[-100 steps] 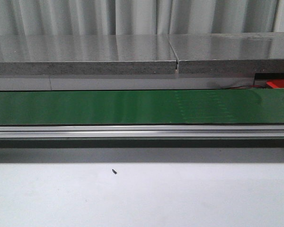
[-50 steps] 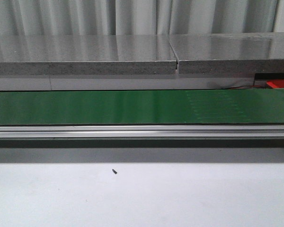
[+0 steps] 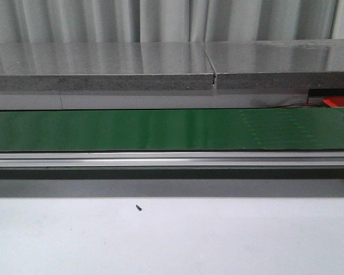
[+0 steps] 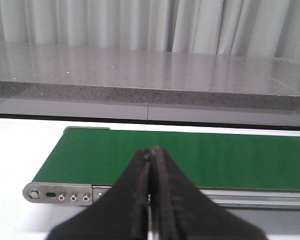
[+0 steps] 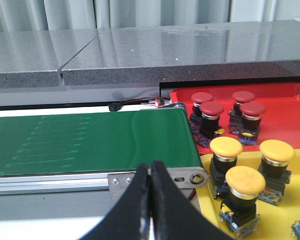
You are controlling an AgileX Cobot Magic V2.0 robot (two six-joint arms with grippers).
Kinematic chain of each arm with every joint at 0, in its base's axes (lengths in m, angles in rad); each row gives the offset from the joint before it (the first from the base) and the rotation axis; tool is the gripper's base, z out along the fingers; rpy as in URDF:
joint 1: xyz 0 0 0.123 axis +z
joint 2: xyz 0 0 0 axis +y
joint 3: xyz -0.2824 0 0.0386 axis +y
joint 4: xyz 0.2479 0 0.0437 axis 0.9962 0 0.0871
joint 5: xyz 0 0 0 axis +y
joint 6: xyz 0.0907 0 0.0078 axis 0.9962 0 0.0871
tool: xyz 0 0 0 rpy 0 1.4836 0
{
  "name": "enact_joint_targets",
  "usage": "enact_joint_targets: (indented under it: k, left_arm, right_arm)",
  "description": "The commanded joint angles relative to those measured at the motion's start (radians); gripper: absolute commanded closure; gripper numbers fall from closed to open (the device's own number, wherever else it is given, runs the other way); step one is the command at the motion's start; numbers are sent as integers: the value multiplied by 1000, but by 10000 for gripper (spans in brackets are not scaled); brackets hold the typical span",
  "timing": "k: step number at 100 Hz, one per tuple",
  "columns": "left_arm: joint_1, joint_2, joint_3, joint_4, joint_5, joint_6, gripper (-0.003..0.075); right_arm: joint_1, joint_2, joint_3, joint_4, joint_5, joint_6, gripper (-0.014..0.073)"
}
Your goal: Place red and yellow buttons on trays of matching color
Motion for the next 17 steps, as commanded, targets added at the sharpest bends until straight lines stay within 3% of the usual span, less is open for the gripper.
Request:
enact_joint_targets:
  k: [1,17]
  left_arm:
    - [0,-34,43,-1,-88,-7,739]
    - [0,-34,43,-1,-88,-7,739]
  right_arm:
    - [3,-20,-13,-14,-74,-1,660]
    - [3,-20,-13,-14,-74,-1,660]
